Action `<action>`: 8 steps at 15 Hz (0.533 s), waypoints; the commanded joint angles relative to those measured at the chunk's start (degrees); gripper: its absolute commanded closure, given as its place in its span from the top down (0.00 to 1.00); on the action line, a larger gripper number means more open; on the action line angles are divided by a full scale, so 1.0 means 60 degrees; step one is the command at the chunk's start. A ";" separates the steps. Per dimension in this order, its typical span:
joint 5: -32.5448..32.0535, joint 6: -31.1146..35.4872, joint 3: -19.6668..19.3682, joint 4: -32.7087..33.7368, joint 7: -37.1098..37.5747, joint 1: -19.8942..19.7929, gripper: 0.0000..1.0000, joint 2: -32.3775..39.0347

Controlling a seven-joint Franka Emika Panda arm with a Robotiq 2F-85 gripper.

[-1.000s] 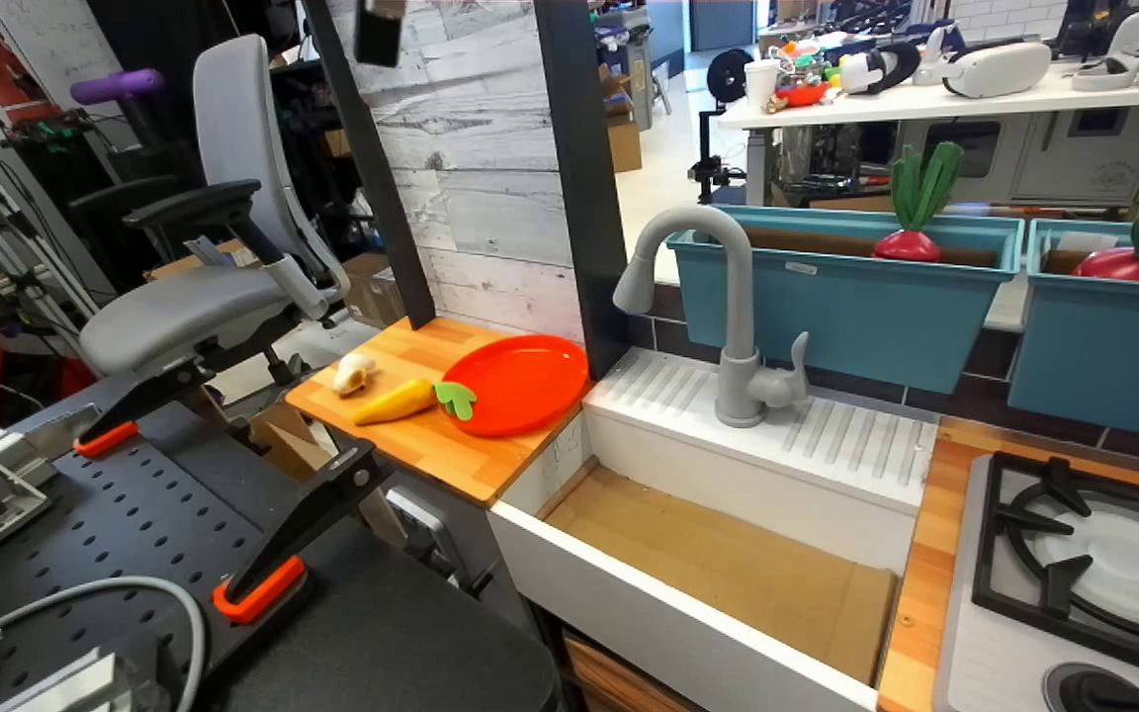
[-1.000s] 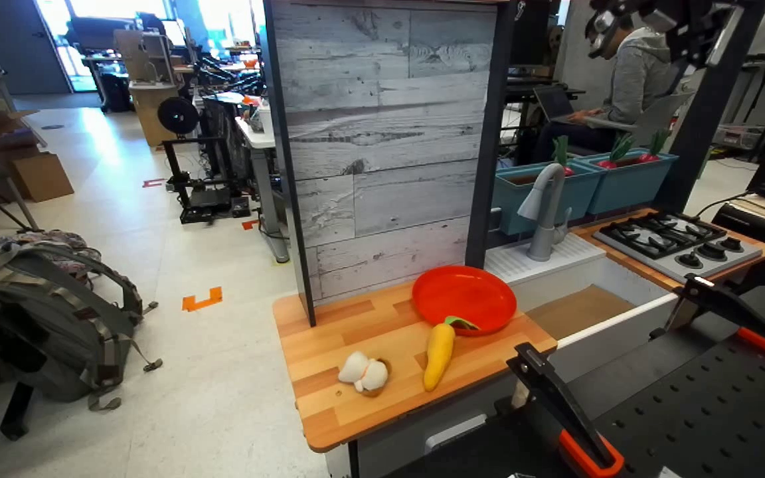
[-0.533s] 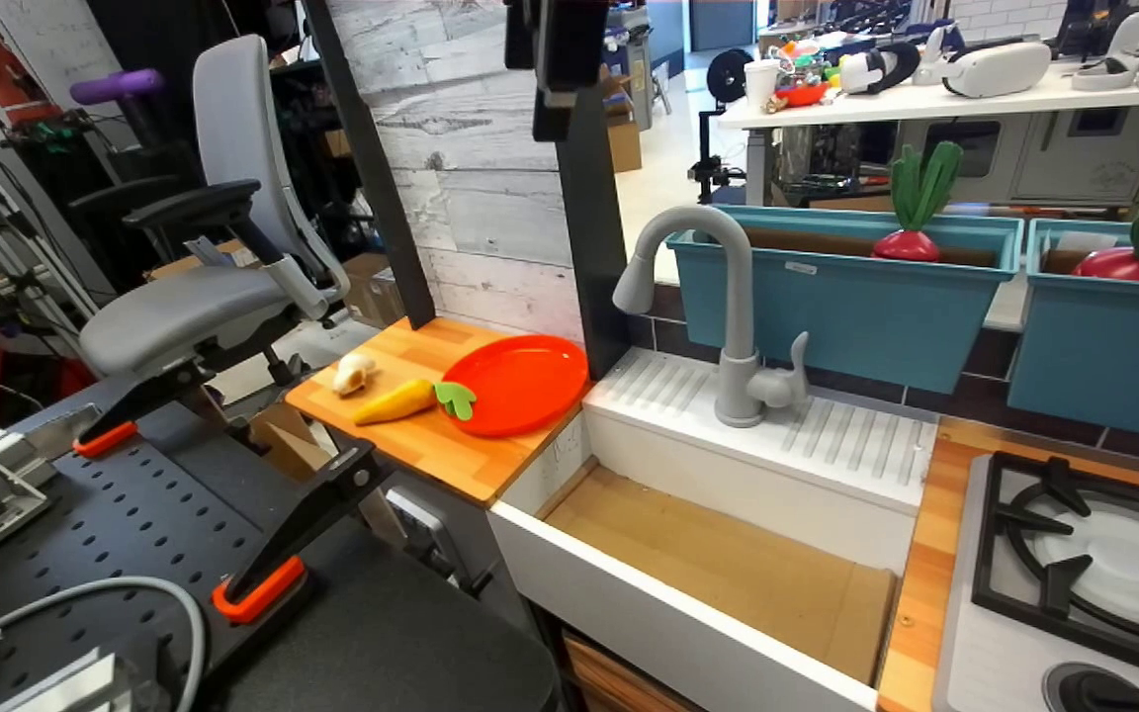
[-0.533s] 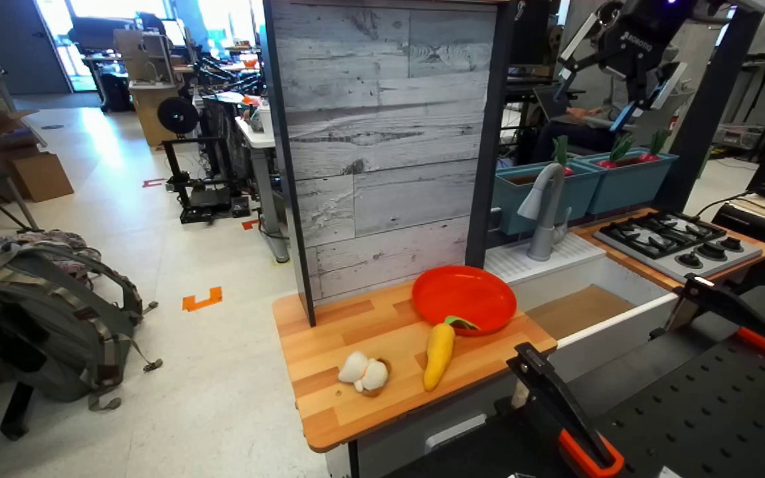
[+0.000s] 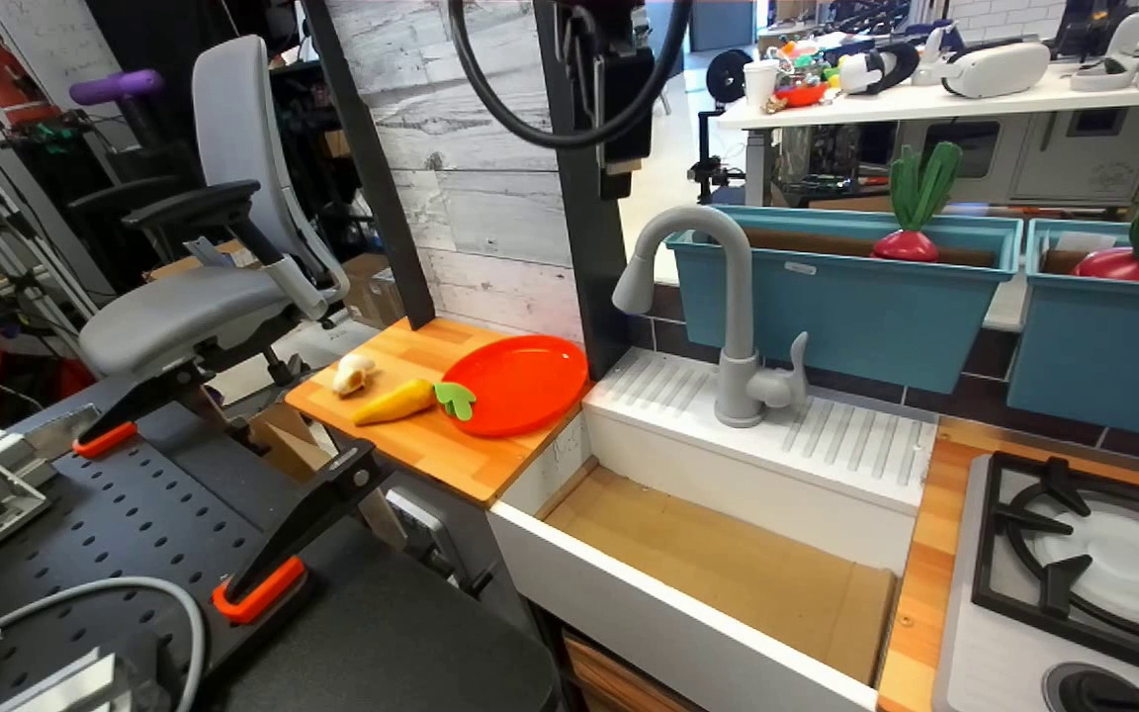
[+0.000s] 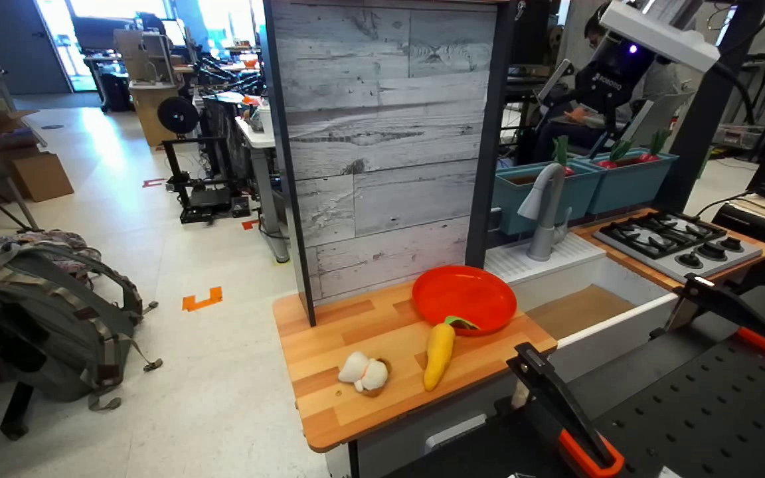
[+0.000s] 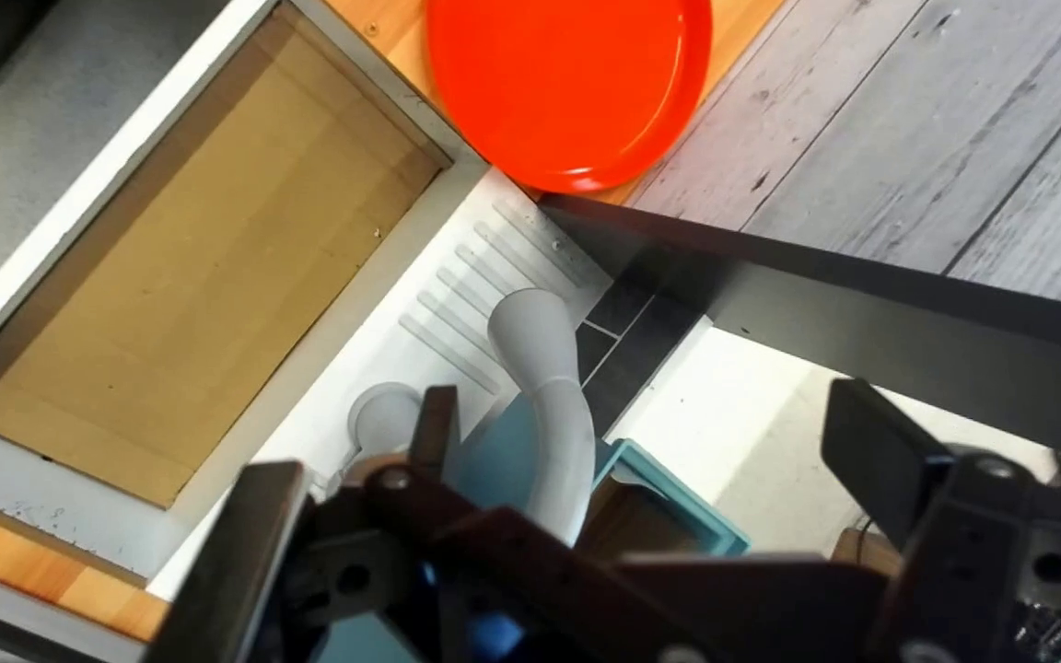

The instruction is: Slide the spout to the right, then put the stuffed carrot on the plate then back on the counter

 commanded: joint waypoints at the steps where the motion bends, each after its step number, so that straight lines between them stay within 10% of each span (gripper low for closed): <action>1: 0.0107 0.0552 0.0386 0.0260 0.0367 -0.0194 1.00 0.0516; 8: -0.0013 0.0879 0.0516 0.0668 0.1021 -0.0234 1.00 0.1265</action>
